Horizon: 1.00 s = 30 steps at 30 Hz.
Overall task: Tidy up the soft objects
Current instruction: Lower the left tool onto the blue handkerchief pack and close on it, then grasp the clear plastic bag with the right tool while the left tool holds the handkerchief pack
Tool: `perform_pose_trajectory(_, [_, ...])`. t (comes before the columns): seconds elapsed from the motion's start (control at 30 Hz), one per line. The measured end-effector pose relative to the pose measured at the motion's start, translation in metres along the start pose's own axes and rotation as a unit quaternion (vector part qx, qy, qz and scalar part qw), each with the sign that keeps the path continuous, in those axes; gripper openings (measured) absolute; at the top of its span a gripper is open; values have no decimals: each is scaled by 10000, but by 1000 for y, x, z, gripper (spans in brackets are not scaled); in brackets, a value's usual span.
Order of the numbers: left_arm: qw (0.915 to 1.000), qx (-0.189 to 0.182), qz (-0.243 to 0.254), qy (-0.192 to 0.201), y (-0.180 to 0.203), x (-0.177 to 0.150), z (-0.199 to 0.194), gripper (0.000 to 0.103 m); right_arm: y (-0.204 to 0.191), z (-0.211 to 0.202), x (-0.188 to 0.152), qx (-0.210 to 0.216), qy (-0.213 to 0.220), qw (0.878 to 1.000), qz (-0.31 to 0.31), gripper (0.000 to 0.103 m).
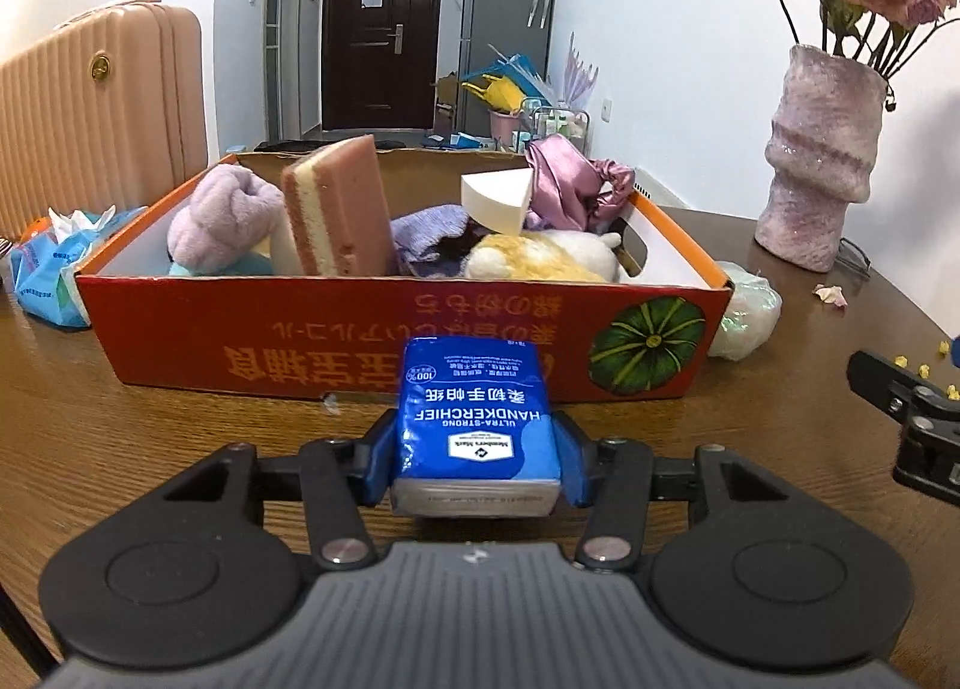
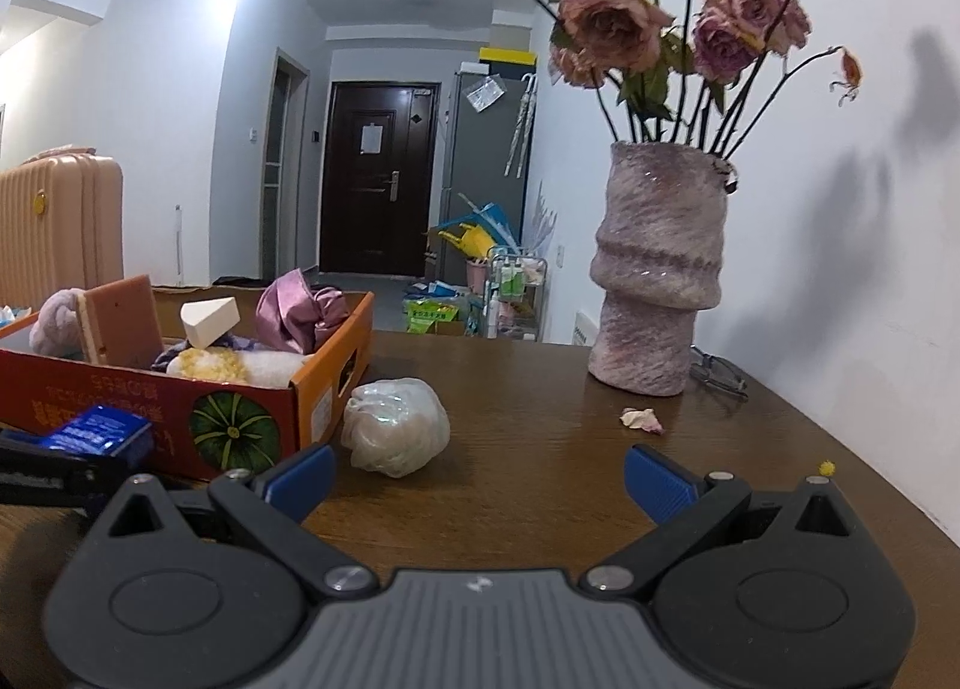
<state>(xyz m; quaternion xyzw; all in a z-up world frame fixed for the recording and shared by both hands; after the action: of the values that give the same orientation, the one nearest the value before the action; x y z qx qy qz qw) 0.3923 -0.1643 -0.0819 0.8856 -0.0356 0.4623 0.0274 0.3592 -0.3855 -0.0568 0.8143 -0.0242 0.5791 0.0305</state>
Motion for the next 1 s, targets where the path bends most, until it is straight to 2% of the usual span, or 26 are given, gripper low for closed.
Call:
perform_pose_trajectory(0.37, [9999, -93, 61, 3, -7, 1, -1, 53, -11, 47, 6, 281, -339, 9990, -102, 101])
perform_pose_trajectory(0.57, [9999, -121, 71, -45, -6, 1, 1, 53, -21, 74, 8, 403, -522, 9972, -363, 94])
perform_pose_trajectory(0.67, [9998, -143, 62, -81, -7, 0, 2, 53, -26, 86, 7, 469, -638, 9955, -529, 87])
perform_pose_trajectory(0.77, [9998, -157, 69, -96, -7, 0, 3, 53, -30, 97, 6, 533, -708, 9937, -683, 74])
perform_pose_trajectory(0.87, [9998, -167, 84, -118, -6, 0, 4, 53, -32, 104, 5, 624, -771, 9920, -782, 48])
perform_pose_trajectory(0.9, [9997, -173, 90, -125, -6, 0, 4, 53, -33, 106, 4, 657, -795, 9914, -808, 32])
perform_pose_trajectory(0.93, [9997, -178, 93, -129, -6, -1, 4, 53, -34, 108, 4, 703, -830, 9905, -836, 24])
perform_pose_trajectory(1.0, [9997, -183, 92, -133, -6, -1, 4, 53, -35, 109, 3, 771, -864, 9894, -879, 19])
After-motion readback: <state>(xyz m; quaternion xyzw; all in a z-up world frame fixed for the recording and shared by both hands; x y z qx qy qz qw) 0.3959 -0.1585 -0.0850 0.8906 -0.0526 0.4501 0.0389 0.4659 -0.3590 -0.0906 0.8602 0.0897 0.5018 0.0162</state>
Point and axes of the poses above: each gripper's, at about its wrist camera, not at the fingertips, and z roughly the way its jaws point, y to its right, x to its top, the point moved 8 cm from there along z, roughly the way its jaws point, and after that the axes turned 3 degrees about z, right-handed, at the moved point
